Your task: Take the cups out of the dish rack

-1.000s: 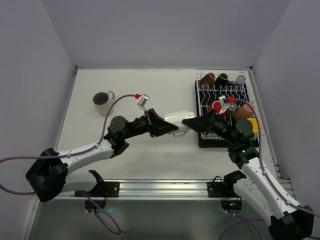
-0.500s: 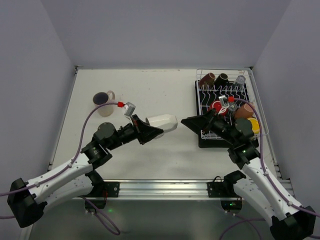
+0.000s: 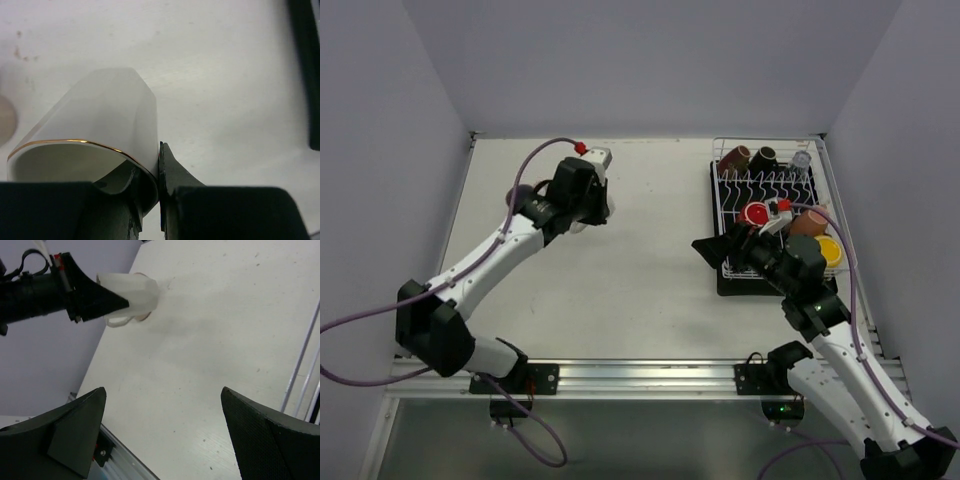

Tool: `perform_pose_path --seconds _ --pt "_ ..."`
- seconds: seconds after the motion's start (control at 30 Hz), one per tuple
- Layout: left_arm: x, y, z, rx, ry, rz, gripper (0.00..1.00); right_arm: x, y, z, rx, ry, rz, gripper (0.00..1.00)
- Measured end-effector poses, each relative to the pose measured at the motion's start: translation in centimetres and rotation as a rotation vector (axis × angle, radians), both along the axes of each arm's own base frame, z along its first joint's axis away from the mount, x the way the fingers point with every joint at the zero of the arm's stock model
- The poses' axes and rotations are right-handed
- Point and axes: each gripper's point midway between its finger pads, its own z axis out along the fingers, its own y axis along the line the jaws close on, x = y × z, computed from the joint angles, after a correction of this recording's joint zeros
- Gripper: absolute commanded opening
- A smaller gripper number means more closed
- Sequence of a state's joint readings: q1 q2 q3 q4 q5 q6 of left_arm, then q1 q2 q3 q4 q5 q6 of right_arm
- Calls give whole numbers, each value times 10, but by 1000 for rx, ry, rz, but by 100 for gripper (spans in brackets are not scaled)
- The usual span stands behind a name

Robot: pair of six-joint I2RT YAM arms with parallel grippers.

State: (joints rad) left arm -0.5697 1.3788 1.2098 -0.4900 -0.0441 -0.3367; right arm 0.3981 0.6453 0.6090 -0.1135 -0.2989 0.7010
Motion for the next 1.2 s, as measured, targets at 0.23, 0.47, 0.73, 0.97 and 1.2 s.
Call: perform_pose_path --seconds 0.23,0.47,0.73,0.97,1.2 --pt "64 60 -59 199 180 133 0 -4 -12 -16 -69 7 -36 99" --pt "82 75 -103 278 308 147 0 -5 -15 -35 -115 34 -36 99" --pt "103 77 -114 345 342 153 19 -3 -14 -48 -147 59 -28 99" --pt "109 86 -124 409 355 173 36 -1 -14 -54 -166 75 -25 99" --pt "114 90 -116 426 333 188 64 3 -19 -43 -182 69 -53 99"
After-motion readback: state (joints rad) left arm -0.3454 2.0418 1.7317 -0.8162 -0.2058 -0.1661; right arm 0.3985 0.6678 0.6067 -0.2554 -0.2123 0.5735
